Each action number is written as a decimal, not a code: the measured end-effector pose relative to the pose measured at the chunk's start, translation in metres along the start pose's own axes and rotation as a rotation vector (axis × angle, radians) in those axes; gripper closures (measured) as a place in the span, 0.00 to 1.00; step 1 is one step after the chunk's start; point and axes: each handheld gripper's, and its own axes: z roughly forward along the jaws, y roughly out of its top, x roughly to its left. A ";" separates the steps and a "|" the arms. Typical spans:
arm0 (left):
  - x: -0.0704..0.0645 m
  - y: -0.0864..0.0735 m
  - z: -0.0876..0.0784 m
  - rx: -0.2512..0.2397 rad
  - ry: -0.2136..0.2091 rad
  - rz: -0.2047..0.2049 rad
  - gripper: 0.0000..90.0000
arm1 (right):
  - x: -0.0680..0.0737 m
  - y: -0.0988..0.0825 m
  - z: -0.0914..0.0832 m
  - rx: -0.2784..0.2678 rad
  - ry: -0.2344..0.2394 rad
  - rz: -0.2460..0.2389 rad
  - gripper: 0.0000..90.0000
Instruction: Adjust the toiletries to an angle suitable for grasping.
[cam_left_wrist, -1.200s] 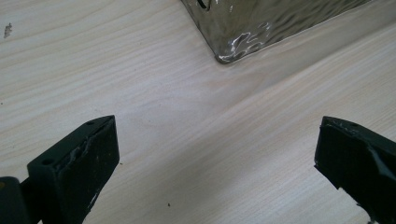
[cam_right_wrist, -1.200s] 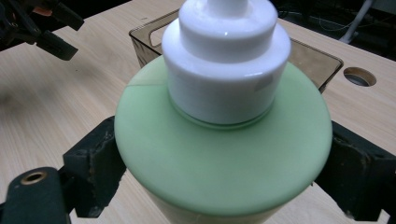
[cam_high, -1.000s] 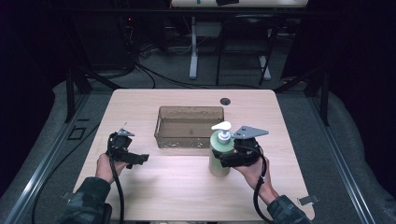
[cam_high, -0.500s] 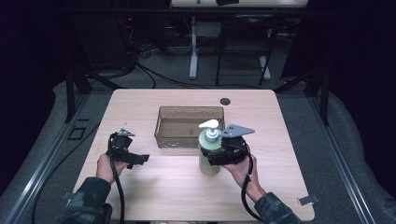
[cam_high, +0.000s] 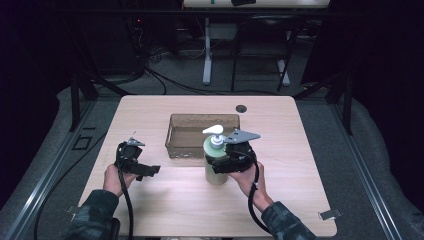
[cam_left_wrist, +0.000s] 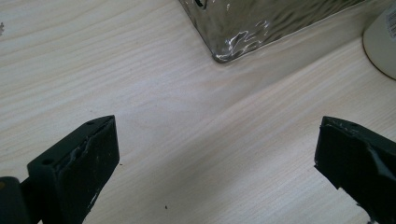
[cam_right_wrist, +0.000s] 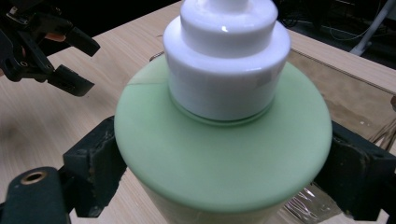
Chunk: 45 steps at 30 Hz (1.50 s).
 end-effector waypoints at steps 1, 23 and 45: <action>0.000 0.000 0.000 0.003 -0.003 0.001 0.00 | 0.002 0.001 0.001 0.002 -0.001 -0.002 0.13; -0.003 0.004 0.000 0.016 -0.089 0.070 0.00 | -0.044 -0.055 -0.056 0.172 0.013 -0.002 0.00; -0.021 0.037 -0.023 0.003 -0.190 0.107 0.00 | -0.116 -0.103 -0.076 0.333 -0.119 0.111 0.00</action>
